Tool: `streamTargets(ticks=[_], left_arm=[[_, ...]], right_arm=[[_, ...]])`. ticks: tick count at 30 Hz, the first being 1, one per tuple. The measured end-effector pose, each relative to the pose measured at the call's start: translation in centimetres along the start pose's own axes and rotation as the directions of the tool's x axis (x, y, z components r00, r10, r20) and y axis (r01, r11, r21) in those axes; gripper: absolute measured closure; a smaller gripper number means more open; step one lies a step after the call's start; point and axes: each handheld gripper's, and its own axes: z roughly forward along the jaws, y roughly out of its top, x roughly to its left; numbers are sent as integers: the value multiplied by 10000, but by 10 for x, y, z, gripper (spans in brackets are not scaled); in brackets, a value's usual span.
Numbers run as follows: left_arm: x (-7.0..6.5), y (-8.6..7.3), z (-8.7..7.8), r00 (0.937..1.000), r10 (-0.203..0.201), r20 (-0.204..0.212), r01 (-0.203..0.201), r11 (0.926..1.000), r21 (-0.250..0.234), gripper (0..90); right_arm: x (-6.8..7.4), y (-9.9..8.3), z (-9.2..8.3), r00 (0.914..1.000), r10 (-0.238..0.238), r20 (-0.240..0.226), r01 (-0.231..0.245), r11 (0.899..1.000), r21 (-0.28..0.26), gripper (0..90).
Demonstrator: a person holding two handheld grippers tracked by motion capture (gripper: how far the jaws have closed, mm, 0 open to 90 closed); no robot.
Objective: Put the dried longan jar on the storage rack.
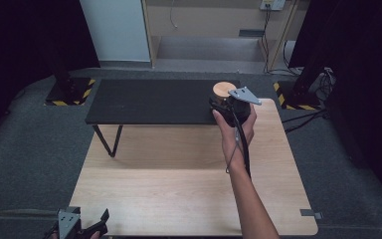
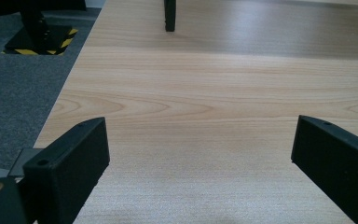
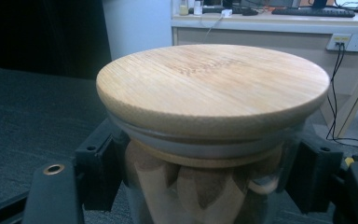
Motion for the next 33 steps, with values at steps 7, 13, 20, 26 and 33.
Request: streamTargets(ticks=[7,13,20,26,33], left_arm=[[2,-1,-1,10000,-43,-61,43,10000,-28,30],[2,-1,-1,10000,-49,-39,49,10000,-29,30],[2,-2,-2,10000,-56,-18,56,10000,-46,29],[2,-2,-3,10000,-54,-19,54,10000,-44,29],[1,-2,-3,10000,-55,29,55,10000,-49,29]], right_arm=[[1,-4,4,10000,36,25,-36,9999,-123,259],[1,-8,4,10000,-77,-24,76,9995,-311,149],[5,-10,2,9996,-273,-33,271,9989,-384,22],[8,-17,-11,9994,-335,-41,331,9966,-755,20],[5,-33,-27,9997,-211,-108,200,9948,-994,18]])
